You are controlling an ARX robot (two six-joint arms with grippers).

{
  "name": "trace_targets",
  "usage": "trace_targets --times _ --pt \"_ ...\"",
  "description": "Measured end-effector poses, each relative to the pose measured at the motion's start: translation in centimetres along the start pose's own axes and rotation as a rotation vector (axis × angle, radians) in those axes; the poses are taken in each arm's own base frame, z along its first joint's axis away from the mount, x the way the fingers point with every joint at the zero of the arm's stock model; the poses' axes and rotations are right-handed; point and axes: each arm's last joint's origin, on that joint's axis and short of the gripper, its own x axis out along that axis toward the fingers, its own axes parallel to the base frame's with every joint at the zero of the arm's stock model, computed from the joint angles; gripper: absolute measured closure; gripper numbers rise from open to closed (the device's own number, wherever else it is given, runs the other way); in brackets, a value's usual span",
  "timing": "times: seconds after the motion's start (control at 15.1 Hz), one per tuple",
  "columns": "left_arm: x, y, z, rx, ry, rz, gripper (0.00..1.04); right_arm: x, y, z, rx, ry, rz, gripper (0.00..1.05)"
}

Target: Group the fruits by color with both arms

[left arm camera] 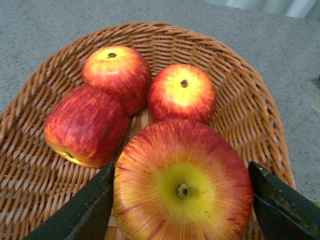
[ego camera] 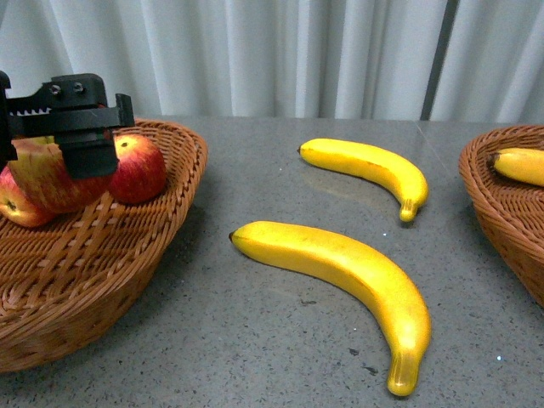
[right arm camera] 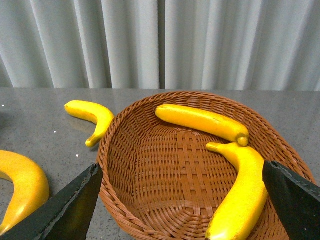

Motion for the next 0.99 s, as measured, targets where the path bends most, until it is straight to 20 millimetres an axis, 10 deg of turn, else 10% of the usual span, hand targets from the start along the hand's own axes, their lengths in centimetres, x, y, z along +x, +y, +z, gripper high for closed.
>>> trace_targets --times 0.13,0.59,0.99 --pt "-0.9 -0.7 0.3 0.003 -0.024 -0.037 0.05 0.0 0.0 0.0 0.000 0.000 0.000 0.07" --pt "-11.2 -0.6 1.8 0.056 -0.356 -0.084 0.10 0.0 0.0 0.0 0.000 0.000 0.000 0.07" --pt "-12.0 6.5 -5.6 0.064 -0.450 -0.134 0.84 0.0 0.0 0.0 0.000 0.000 0.000 0.07"
